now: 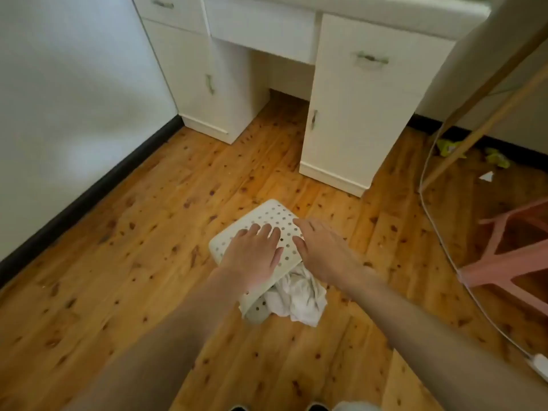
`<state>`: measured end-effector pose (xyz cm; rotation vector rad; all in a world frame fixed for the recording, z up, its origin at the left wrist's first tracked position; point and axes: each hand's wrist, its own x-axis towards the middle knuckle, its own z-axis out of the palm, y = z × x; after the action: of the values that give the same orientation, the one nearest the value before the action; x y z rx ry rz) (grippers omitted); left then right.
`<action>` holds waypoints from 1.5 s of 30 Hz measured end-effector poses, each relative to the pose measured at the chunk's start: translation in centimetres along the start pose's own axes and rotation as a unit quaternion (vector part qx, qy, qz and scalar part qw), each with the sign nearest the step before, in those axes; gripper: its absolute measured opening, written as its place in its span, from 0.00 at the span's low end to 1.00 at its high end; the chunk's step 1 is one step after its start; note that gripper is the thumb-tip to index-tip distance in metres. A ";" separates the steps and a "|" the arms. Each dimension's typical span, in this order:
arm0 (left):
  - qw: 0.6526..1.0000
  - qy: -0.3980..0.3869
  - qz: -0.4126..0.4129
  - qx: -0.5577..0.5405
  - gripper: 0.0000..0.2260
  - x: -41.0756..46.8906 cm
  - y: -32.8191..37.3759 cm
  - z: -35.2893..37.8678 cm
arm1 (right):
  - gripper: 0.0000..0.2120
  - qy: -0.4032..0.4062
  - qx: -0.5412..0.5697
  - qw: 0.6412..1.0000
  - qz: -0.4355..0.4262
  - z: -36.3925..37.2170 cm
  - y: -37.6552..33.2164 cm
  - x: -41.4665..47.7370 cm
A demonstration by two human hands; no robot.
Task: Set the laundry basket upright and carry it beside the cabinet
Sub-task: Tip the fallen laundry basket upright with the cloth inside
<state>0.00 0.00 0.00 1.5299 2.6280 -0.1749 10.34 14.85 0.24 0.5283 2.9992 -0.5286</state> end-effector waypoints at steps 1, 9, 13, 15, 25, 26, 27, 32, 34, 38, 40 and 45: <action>1.000 0.000 0.004 0.012 0.24 0.5 0.0 0.8 | 0.22 0.006 0.001 1.000 -0.003 1.0 0.3 0.4; 0.998 0.024 0.017 0.056 0.24 3.1 -0.3 11.6 | 0.20 0.027 -0.028 0.998 -0.043 11.8 4.1 4.8; 0.998 0.021 0.011 0.060 0.25 2.9 -0.2 15.2 | 0.20 0.037 -0.046 0.996 -0.062 15.1 5.0 5.7; 0.997 0.027 0.011 0.067 0.25 2.7 -0.3 16.6 | 0.20 0.043 -0.046 0.996 -0.061 16.4 5.4 5.8; 0.995 0.011 0.047 0.087 0.27 1.7 0.6 19.7 | 0.20 0.024 -0.038 0.997 -0.056 18.1 5.3 5.7; 0.994 0.010 0.049 0.096 0.28 1.6 0.7 20.0 | 0.20 0.022 -0.034 0.998 -0.055 18.0 5.1 5.7; 0.993 0.009 0.050 0.103 0.28 1.6 0.7 20.2 | 0.20 0.024 -0.030 0.998 -0.055 18.0 5.0 5.8; 0.991 -0.005 0.054 0.123 0.31 1.3 0.8 21.0 | 0.21 0.037 -0.022 0.997 -0.066 18.0 4.8 6.0; 0.991 -0.009 0.051 0.124 0.31 1.2 0.9 20.9 | 0.21 0.037 -0.021 0.997 -0.069 18.2 5.0 6.0; 0.995 -0.061 0.008 0.080 0.40 0.9 1.0 21.0 | 0.19 0.105 -0.025 0.991 -0.080 19.1 5.8 5.6; 0.994 -0.093 -0.028 0.043 0.46 0.7 0.9 21.0 | 0.17 0.185 -0.031 0.976 -0.111 19.9 6.3 4.5; 0.989 -0.121 -0.078 -0.021 0.51 0.6 1.3 21.2 | 0.18 0.247 -0.057 0.949 -0.185 24.9 9.3 -0.2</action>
<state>1.32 -1.98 -21.13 1.2056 2.5370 -0.2944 13.50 14.53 -26.18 0.0875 3.6110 -0.2608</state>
